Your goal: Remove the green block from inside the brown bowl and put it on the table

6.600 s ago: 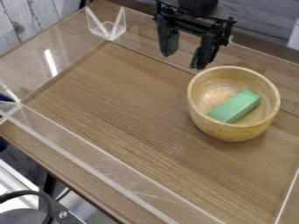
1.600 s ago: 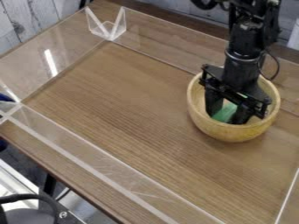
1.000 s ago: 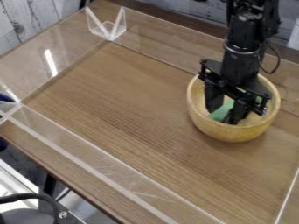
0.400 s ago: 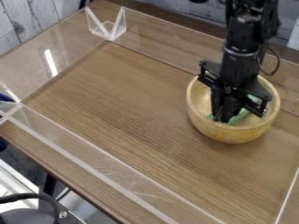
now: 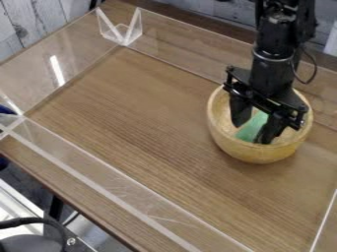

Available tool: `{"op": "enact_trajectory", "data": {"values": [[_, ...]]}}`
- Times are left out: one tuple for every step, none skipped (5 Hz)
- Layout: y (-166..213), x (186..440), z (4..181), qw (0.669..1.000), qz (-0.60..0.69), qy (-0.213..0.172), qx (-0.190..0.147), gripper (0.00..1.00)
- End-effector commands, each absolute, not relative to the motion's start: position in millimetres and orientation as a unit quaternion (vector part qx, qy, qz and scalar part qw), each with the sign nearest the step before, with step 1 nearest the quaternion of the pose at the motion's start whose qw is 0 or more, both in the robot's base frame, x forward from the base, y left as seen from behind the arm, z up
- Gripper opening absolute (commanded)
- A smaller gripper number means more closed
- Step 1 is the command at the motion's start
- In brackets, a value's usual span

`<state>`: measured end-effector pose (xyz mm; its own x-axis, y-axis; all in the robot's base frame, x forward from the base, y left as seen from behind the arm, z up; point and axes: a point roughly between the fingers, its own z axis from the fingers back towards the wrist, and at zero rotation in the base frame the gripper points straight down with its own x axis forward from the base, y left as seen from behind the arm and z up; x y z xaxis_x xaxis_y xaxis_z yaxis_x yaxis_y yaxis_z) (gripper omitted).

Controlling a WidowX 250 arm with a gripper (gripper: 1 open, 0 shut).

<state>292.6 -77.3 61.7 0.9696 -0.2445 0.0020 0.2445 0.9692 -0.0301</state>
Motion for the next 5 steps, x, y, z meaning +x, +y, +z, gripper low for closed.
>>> {"op": "enact_trajectory", "data": {"values": [[-80.8,299.8,76.1,0.991,-0.128,-0.031,-0.020,0.00],[-81.4,300.3,76.7,0.991,-0.130,-0.031,-0.020,1.00],[-81.8,301.7,74.0,0.991,-0.131,-0.031,-0.022,0.00],[-82.4,302.4,74.5,0.990,-0.133,-0.032,-0.023,1.00],[-82.7,303.4,72.1,0.990,-0.134,-0.032,-0.024,0.00]]}}
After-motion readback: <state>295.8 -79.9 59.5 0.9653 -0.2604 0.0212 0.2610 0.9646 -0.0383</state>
